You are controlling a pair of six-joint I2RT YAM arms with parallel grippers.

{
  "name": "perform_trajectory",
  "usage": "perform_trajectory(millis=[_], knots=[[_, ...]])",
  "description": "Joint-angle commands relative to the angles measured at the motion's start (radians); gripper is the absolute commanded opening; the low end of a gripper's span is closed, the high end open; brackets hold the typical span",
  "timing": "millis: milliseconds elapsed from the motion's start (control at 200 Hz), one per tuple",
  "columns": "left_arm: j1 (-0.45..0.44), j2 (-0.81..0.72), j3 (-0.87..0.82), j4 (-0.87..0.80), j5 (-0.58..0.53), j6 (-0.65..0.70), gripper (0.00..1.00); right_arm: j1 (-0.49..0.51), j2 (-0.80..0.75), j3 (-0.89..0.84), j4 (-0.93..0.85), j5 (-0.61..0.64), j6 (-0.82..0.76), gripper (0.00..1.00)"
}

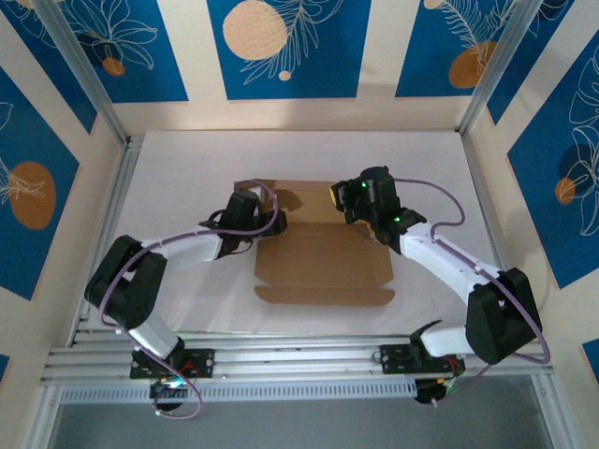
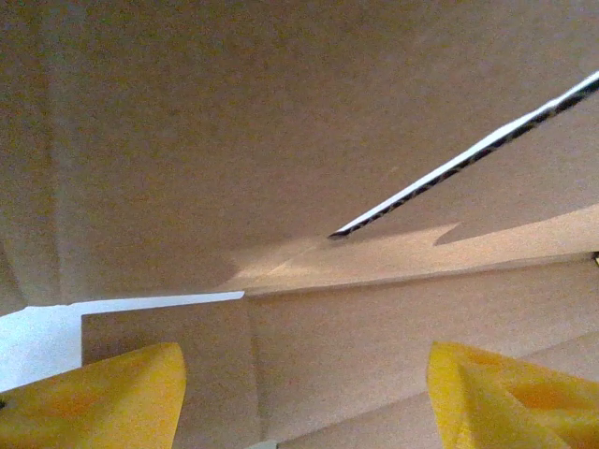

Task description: Fold the paper box

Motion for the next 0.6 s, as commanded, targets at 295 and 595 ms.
perform_trajectory(millis=[295, 595], knots=[[-0.004, -0.003, 0.047, -0.148, -0.113, 0.075, 0.72, 0.017, -0.023, 0.003, 0.035, 0.017, -0.003, 0.08], [-0.002, 0.010, 0.061, -0.195, -0.141, 0.094, 0.73, 0.028, -0.022, 0.007, 0.035, 0.020, -0.006, 0.08]])
